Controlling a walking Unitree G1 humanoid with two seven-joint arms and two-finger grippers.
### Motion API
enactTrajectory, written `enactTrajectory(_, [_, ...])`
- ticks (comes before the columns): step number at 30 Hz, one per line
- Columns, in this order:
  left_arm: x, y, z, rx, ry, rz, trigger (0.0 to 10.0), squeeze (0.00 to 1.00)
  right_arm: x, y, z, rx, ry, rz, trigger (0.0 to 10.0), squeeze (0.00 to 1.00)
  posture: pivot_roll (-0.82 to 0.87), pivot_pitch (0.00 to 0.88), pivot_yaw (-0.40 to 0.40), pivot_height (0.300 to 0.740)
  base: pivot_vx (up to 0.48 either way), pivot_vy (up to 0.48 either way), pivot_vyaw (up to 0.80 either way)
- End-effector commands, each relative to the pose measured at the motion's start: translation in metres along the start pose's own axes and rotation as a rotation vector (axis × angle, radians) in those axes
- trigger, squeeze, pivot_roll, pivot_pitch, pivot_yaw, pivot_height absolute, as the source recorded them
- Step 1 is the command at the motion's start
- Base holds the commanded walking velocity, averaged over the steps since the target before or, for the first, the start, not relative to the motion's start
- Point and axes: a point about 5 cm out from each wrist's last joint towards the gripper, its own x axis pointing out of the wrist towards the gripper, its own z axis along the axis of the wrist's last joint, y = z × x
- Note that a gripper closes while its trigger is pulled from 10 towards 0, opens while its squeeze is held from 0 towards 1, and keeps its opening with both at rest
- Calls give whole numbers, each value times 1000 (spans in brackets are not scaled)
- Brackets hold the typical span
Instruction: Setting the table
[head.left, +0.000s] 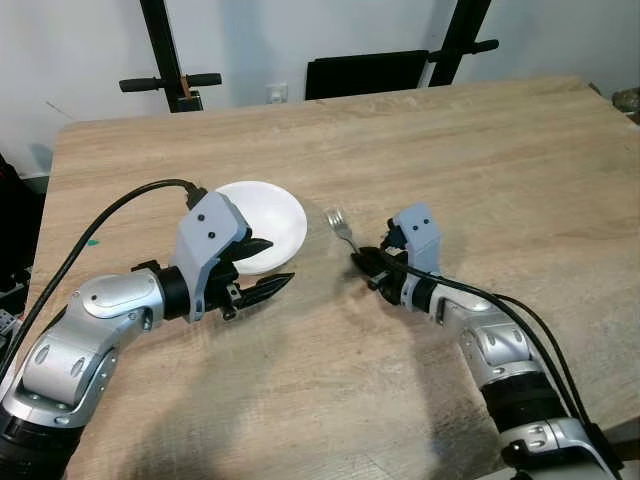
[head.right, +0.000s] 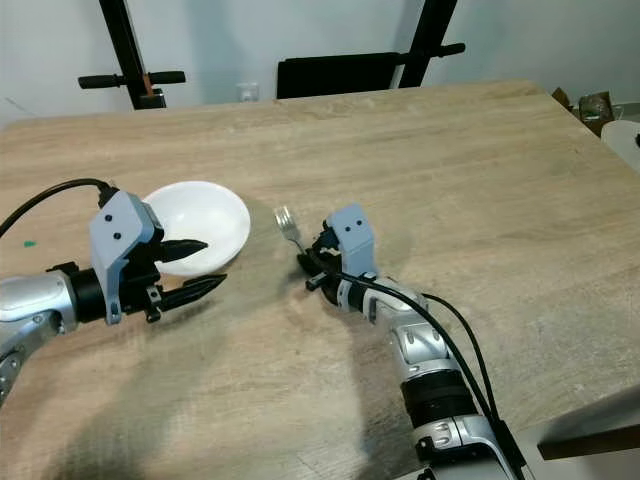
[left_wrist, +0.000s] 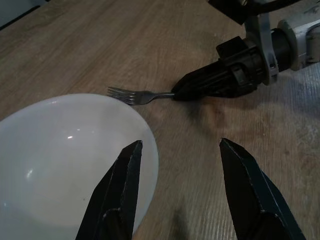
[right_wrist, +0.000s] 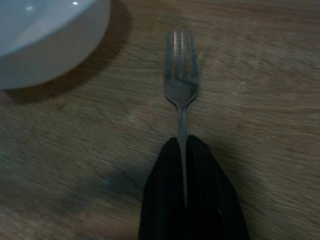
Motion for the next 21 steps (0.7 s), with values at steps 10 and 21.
enactTrajectory(10, [-22,18,4,53,33,78,10000,0,10,17,27,15,-87,95,0,0,-90,112,42,740,0,0,0])
enactTrajectory(21, [-28,21,5,63,36,103,10000,0,9,13,35,-26,-88,78,10000,0,-77,109,31,740,0,0,0])
